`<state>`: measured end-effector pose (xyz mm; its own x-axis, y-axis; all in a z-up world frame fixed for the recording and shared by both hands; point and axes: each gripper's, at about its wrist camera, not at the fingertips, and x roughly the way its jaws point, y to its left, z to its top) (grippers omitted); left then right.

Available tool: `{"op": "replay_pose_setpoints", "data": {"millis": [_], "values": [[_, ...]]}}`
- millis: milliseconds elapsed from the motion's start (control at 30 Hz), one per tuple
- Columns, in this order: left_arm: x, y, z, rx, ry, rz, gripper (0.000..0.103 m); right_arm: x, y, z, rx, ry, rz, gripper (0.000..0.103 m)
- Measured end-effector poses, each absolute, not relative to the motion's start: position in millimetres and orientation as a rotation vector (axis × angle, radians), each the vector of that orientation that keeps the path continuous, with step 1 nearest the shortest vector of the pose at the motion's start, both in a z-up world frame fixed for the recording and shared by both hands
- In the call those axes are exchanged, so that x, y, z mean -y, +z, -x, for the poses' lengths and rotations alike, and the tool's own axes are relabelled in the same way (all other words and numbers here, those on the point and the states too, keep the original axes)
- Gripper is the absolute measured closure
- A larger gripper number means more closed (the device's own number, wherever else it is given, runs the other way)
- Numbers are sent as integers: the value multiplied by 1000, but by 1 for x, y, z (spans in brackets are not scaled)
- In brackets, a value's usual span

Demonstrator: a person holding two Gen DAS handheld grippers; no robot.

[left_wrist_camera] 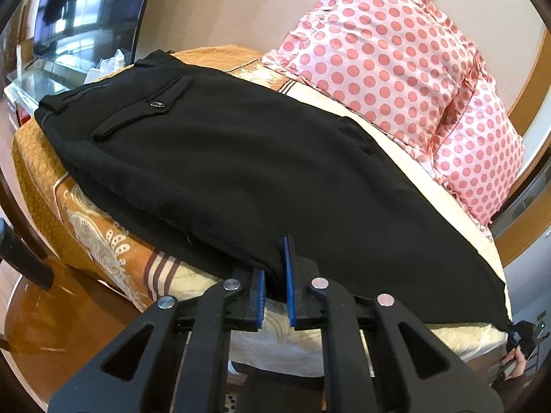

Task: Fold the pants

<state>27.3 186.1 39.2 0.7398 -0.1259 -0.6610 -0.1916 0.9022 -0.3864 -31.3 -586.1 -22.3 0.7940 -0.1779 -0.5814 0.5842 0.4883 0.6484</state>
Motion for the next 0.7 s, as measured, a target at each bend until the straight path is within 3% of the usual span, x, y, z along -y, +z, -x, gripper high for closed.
{"op": "replay_pose_setpoints", "data": {"millis": [100,167,200,233,300,500,633,700], "values": [[-186,40,-22,-740,3,444,89,579,-11,40,-454,-532,-895,76],[-191,39,-15,-737,-26,463,84,578,-2,52,-412,-607,-857,14],[-196,39,-8,-722,-29,480,74,578,3,57,-381,-632,-823,13],[-200,40,-3,-709,-14,488,47,580,7,59,-369,-640,-799,16],[-207,48,14,-644,81,478,11,586,9,58,-370,-633,-791,20],[-218,81,38,-405,103,467,5,588,-8,34,-429,-570,-825,29],[-210,76,5,-450,81,428,5,559,-8,26,-443,-509,-765,31],[-207,66,-12,-492,69,433,5,550,-11,28,-435,-444,-801,38]]}}
